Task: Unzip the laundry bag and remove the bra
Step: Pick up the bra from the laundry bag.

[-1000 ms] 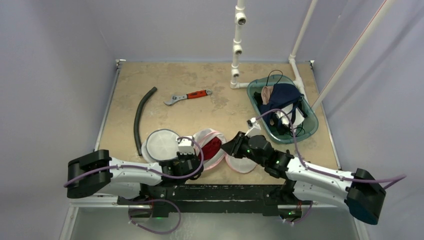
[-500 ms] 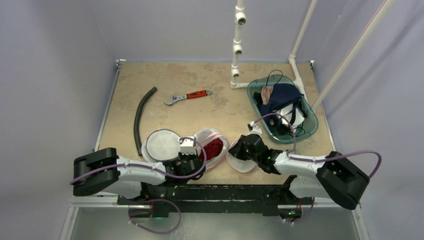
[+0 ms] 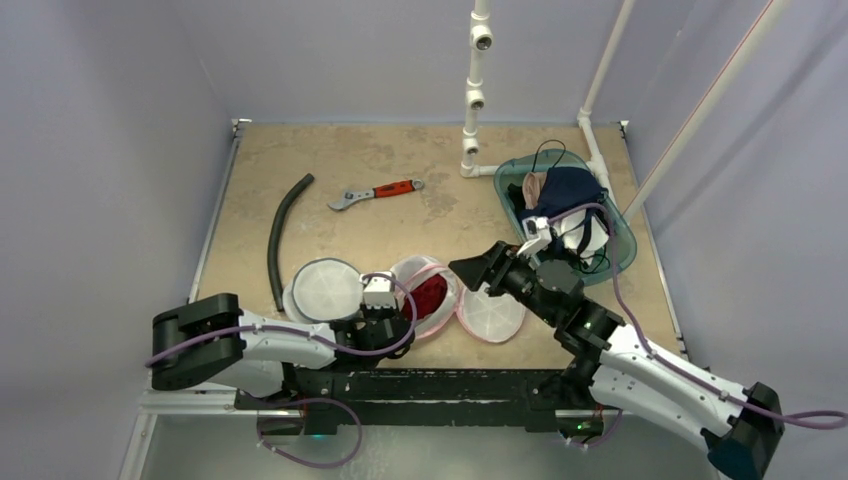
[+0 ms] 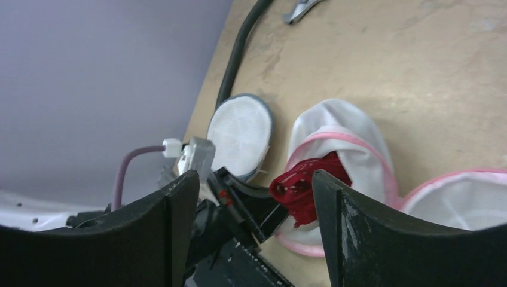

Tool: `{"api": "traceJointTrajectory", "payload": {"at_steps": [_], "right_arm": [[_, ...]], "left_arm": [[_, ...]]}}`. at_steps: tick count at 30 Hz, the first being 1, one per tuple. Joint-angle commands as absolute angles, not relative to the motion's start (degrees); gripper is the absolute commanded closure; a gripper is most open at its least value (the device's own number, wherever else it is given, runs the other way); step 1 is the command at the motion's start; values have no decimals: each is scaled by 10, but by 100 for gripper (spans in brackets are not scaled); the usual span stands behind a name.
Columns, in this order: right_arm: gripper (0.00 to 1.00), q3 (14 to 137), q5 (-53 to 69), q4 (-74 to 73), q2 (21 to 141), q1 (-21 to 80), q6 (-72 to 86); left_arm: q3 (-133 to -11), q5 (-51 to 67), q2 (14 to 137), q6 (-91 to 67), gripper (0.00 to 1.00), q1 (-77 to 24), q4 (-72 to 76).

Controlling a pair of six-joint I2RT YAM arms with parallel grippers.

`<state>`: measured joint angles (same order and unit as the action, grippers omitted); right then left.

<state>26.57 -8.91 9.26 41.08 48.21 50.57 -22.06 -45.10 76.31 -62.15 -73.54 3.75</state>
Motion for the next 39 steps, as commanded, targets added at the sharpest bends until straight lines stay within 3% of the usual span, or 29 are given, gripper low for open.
{"api": "traceJointTrajectory", "payload": {"at_steps": [1, 6, 11, 25, 32, 39], "right_arm": [[24, 255, 22, 162, 448, 486, 508], [3, 277, 26, 186, 532, 510, 510], [2, 324, -52, 126, 581, 554, 490], [11, 337, -114, 106, 683, 556, 502], [30, 337, -104, 113, 720, 556, 495], [35, 335, -130, 89, 735, 555, 496]], "left_arm": [[-238, -443, 780, -625, 100, -734, 36], [-241, -437, 782, -625, 100, -734, 34], [-239, -436, 781, -629, 100, -734, 32], [-237, -429, 776, -630, 100, -735, 38], [-233, -429, 768, -632, 100, -735, 38], [-231, -428, 760, -632, 100, -735, 39]]}}
